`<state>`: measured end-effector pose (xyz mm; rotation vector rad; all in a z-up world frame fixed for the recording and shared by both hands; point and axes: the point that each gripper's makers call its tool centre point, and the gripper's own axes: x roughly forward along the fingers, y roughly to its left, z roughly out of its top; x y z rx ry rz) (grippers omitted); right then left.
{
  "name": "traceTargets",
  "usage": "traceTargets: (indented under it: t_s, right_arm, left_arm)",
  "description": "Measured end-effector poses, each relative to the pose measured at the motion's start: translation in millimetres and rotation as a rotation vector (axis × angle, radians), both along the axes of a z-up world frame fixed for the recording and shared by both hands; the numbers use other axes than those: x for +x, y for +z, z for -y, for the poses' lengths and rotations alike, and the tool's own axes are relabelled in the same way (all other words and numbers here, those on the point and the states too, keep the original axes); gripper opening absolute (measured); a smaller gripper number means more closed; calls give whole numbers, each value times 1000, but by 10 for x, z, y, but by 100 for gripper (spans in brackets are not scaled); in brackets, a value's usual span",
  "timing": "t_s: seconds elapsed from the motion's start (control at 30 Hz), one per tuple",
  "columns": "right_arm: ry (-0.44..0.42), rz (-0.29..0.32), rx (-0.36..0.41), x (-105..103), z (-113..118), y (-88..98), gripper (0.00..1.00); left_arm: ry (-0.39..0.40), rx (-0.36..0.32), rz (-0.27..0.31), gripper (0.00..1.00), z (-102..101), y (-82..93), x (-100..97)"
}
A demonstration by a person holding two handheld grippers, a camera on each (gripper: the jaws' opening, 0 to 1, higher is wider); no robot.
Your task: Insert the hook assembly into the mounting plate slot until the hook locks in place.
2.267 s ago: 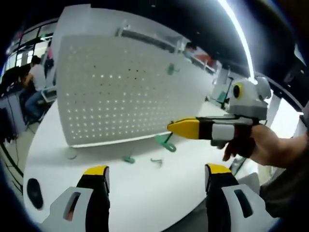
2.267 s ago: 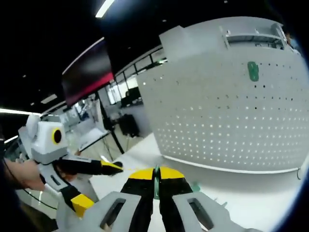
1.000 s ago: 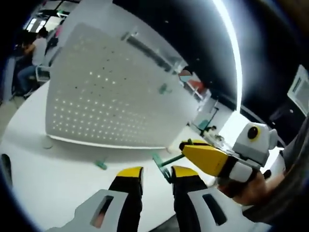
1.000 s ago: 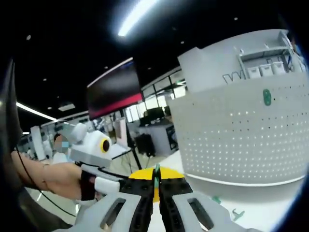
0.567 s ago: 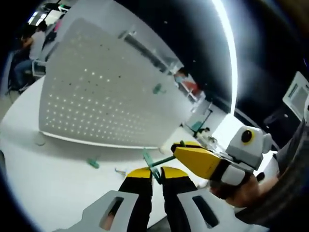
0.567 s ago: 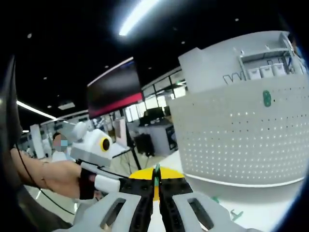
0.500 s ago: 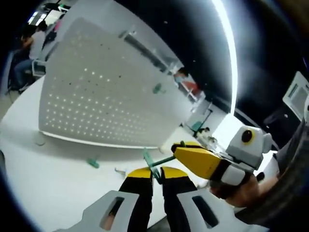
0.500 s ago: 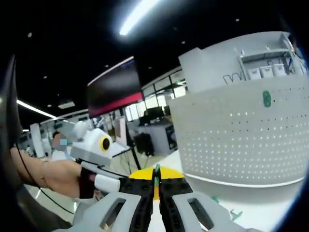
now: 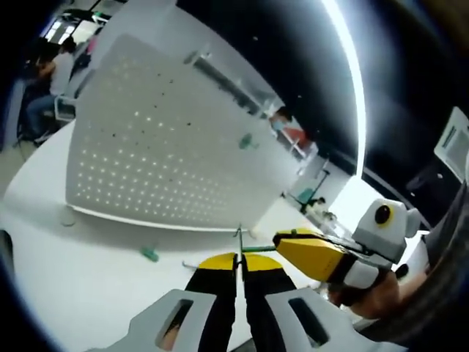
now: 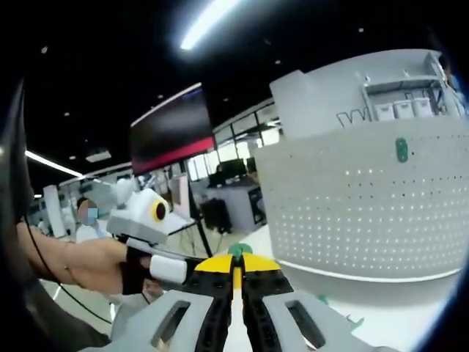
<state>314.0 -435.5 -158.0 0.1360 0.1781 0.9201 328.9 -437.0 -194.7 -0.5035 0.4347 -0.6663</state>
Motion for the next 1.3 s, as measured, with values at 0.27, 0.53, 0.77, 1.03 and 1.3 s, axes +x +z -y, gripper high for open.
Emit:
traceTargets:
  t_s: [0.27, 0.53, 0.77, 1.03, 1.3]
  right_arm:
    - [21, -39, -11, -1, -19, -37, 3]
    - [41, -35, -12, -21, -22, 27, 8]
    - [35, -88, 19, -24, 2, 36, 8]
    - [2, -127, 29, 24, 60, -6, 8]
    - [-13, -142, 48, 47, 63, 13, 7]
  left_arm:
    - [20, 41, 19, 1, -41, -11, 31]
    - [67, 109, 50, 1, -217, 0, 104]
    - [34, 295, 166, 1, -190, 38, 100]
    - [7, 284, 194, 1, -101, 70, 78]
    - [-6, 286, 220, 1, -28, 101, 67]
